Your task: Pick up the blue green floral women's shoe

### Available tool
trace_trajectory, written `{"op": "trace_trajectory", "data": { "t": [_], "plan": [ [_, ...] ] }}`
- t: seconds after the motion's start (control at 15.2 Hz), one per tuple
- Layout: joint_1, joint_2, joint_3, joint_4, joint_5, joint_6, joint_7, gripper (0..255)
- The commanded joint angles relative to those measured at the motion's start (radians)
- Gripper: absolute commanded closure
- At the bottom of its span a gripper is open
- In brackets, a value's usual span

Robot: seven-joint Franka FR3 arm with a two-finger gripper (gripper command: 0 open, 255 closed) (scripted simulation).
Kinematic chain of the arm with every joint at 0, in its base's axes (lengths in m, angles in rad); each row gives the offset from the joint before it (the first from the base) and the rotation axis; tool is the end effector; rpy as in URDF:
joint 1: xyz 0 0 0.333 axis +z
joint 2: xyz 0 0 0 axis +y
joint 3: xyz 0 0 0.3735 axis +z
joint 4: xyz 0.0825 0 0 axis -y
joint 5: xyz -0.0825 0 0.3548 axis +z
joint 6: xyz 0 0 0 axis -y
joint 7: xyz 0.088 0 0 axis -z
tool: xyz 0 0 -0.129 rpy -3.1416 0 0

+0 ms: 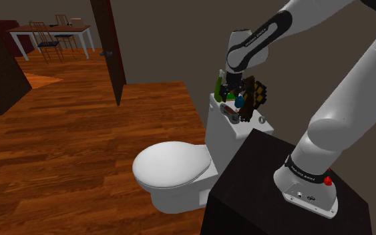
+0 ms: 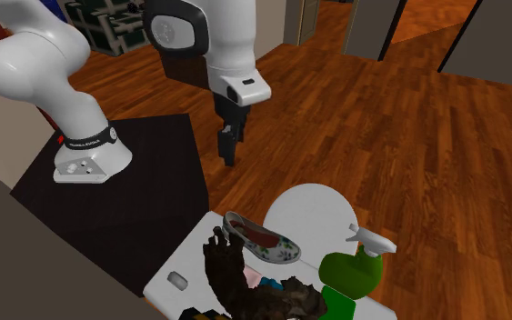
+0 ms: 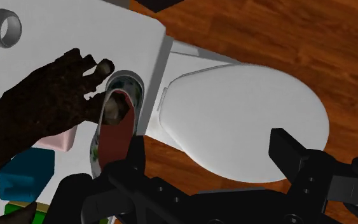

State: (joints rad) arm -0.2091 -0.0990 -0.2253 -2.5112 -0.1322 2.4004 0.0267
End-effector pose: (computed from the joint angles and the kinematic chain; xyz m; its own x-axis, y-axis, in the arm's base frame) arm 0.3885 -0.1839 0.3722 0.9350 -0.3543 -0.0147 -0.3526 -0.9334 0.0661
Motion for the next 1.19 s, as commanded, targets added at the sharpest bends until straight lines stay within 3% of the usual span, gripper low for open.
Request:
{"op": "trace_trajectory", "data": {
  "t": [0.0,0.4,0.86,1.12],
  "plan": [
    [-0.013,0.08,-0.017,0.026,0.008,0.059,-0.004,0],
    [-0.059,0.303,-0.047,0.128,0.065,0.193,-0.029,0],
    [-0.147,0.555,-0.042,0.291,0.153,0.295,-0.064,0],
    [-0.16,0.603,-0.03,0.306,0.166,0.328,-0.07,0]
  ]
}}
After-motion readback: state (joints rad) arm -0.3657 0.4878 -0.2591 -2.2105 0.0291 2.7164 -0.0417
